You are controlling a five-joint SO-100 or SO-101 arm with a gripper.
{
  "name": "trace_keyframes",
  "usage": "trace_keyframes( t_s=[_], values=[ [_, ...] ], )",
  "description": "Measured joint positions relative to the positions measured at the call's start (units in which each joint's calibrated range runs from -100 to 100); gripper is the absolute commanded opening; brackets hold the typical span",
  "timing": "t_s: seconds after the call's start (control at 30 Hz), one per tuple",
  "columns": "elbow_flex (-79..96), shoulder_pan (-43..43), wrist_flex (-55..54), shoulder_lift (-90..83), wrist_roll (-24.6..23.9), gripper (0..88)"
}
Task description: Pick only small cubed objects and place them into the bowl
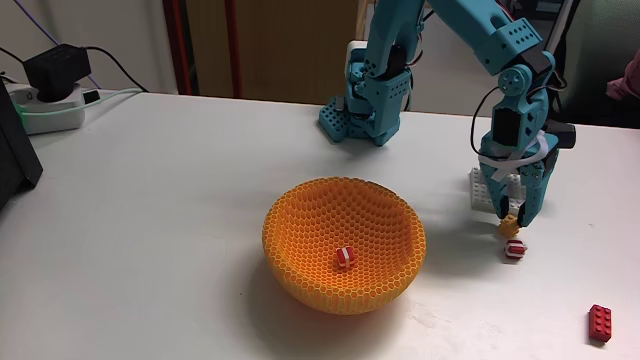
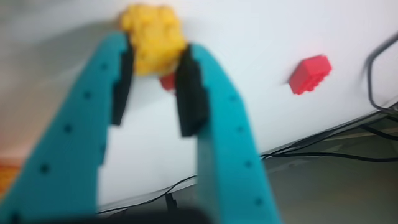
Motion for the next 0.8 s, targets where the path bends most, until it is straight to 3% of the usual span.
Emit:
trace_keyframes(
  t_s=[0.17,0.27,0.5,0.8],
  values=[
    [0.00,0.29,-0.11,0.00,0.00,5.4],
    [0.00,0.58,0.11,0.00,0.29,0.4],
    [-0.20,1.06,2.44,-0.30,0.98,0.9],
    [-0.49,8.80,12.31,-20.07,4.05,3.1]
  ],
)
